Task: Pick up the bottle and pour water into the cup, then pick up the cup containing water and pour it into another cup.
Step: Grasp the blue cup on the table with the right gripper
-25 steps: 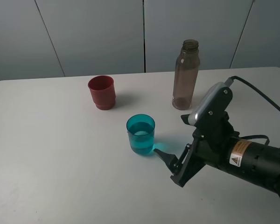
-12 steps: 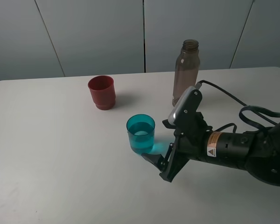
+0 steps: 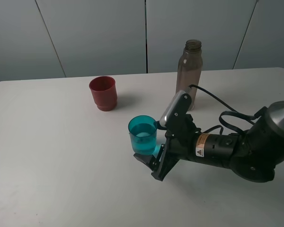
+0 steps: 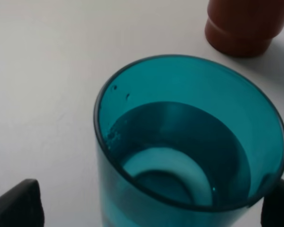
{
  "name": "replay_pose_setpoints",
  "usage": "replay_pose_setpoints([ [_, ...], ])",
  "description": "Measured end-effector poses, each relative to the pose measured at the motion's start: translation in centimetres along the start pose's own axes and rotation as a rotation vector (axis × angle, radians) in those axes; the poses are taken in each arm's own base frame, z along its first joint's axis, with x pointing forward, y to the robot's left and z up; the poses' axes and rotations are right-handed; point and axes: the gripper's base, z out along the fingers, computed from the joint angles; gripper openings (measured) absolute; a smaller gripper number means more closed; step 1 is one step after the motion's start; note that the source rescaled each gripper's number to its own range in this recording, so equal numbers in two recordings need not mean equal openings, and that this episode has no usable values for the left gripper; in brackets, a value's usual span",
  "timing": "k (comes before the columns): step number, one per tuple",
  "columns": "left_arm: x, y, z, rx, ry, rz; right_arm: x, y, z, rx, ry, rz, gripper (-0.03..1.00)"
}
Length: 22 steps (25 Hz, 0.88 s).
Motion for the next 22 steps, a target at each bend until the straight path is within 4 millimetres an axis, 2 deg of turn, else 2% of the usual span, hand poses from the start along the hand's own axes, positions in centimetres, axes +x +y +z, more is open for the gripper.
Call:
replay_pose_setpoints([
  [17, 0.0, 0.0, 0.0, 0.0, 0.0, 0.0, -0.51, -0.54, 0.92, 0.008, 0.025, -0.074, 1.0],
  [22, 0.0, 0.0, 0.0, 0.0, 0.0, 0.0, -0.23, -0.65, 0.91, 0.02, 0.057, -0.022, 1.0],
])
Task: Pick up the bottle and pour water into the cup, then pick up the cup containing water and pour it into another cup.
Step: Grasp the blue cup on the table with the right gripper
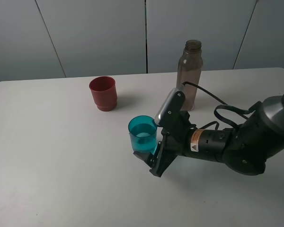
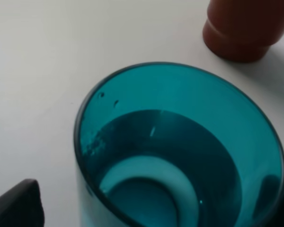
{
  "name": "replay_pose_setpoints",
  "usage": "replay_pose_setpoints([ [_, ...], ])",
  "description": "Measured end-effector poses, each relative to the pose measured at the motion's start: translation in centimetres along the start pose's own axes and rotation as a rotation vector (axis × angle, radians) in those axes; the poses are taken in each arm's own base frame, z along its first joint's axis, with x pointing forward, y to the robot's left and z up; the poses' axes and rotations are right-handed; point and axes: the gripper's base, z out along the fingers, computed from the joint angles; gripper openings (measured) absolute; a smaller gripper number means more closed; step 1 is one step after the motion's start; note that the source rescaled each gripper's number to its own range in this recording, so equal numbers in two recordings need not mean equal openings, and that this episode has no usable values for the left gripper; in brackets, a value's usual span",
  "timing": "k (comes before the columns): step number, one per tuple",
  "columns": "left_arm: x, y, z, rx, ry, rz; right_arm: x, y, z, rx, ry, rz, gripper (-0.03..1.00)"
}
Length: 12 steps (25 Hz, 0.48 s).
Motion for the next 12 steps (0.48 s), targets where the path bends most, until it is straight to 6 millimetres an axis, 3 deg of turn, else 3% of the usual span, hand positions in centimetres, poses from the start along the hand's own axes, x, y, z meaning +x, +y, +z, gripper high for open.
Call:
replay_pose_setpoints([
  [12, 0.0, 0.0, 0.0, 0.0, 0.0, 0.0, -0.7, -0.9, 1.0, 0.008, 0.133, 0.147, 1.0],
])
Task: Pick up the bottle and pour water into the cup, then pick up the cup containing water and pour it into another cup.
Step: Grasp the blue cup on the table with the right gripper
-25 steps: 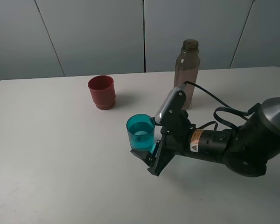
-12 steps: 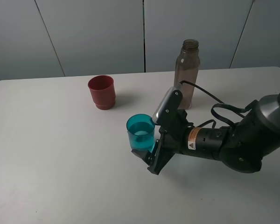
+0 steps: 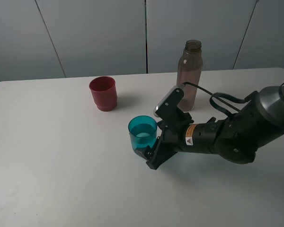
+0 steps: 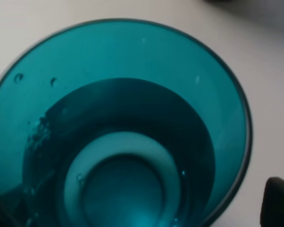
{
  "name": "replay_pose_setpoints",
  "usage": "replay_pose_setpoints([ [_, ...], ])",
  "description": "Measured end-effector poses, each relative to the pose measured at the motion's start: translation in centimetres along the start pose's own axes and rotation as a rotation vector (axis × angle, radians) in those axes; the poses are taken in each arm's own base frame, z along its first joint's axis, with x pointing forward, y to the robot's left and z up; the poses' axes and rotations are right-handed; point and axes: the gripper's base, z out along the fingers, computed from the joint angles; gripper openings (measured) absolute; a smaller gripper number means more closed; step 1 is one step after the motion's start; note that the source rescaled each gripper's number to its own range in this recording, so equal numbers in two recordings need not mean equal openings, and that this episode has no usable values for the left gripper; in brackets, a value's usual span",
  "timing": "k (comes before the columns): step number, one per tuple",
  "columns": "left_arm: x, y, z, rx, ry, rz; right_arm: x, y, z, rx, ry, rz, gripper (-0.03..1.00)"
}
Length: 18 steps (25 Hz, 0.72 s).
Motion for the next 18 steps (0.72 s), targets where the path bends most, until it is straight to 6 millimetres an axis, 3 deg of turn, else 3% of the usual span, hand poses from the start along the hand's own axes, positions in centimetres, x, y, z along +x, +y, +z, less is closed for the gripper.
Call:
replay_pose_setpoints([
  [6, 0.0, 0.0, 0.0, 0.0, 0.0, 0.0, -0.1, 0.12, 0.08, -0.019, 0.012, -0.025, 1.0],
  [7, 0.0, 0.0, 0.0, 0.0, 0.0, 0.0, -0.11, 0.13, 0.07, -0.02, 0.011, -0.027, 0.96],
  [8, 0.0, 0.0, 0.0, 0.0, 0.0, 0.0, -0.11, 0.13, 0.07, -0.02, 0.011, -0.027, 0.84],
  [12, 0.0, 0.0, 0.0, 0.0, 0.0, 0.0, -0.11, 0.18, 0.07, -0.026, 0.011, -0.038, 0.16],
  [13, 0.0, 0.0, 0.0, 0.0, 0.0, 0.0, -0.11, 0.18, 0.07, -0.026, 0.011, -0.038, 0.11],
  [18, 0.0, 0.0, 0.0, 0.0, 0.0, 0.001, -0.33, 0.12, 0.18, -0.026, 0.01, -0.043, 0.11],
])
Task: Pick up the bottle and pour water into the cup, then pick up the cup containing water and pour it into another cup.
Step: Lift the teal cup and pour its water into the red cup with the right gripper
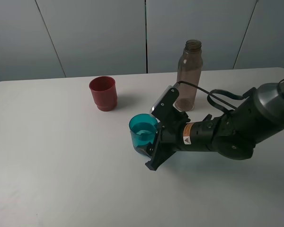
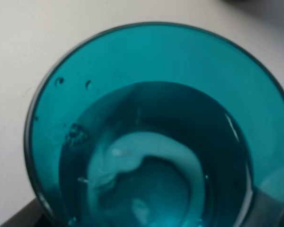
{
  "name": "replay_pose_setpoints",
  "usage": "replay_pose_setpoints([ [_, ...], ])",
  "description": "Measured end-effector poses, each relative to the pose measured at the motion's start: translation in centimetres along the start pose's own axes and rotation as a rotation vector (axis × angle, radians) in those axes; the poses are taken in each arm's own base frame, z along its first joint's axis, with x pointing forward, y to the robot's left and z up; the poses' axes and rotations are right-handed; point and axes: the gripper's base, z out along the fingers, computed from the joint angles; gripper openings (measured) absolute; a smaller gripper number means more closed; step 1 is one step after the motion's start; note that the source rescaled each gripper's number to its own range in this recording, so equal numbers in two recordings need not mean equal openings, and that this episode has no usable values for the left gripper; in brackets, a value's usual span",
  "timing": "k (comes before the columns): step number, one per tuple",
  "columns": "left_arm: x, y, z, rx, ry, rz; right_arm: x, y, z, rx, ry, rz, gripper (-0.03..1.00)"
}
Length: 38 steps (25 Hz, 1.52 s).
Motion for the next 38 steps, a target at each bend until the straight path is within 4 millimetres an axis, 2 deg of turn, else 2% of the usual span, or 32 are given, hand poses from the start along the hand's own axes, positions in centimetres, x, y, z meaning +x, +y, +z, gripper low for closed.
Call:
replay_pose_setpoints([
  [18, 0.0, 0.0, 0.0, 0.0, 0.0, 0.0, -0.3, 0.0, 0.0, -0.002, -0.037, -0.069, 0.11],
  [27, 0.0, 0.0, 0.0, 0.0, 0.0, 0.0, -2.7, -0.4, -1.5, 0.036, -0.111, -0.073, 0.11],
  [38, 0.0, 0.0, 0.0, 0.0, 0.0, 0.0, -5.8, -2.1, -0.8, 0.084, 0.006, 0.047, 0.11],
])
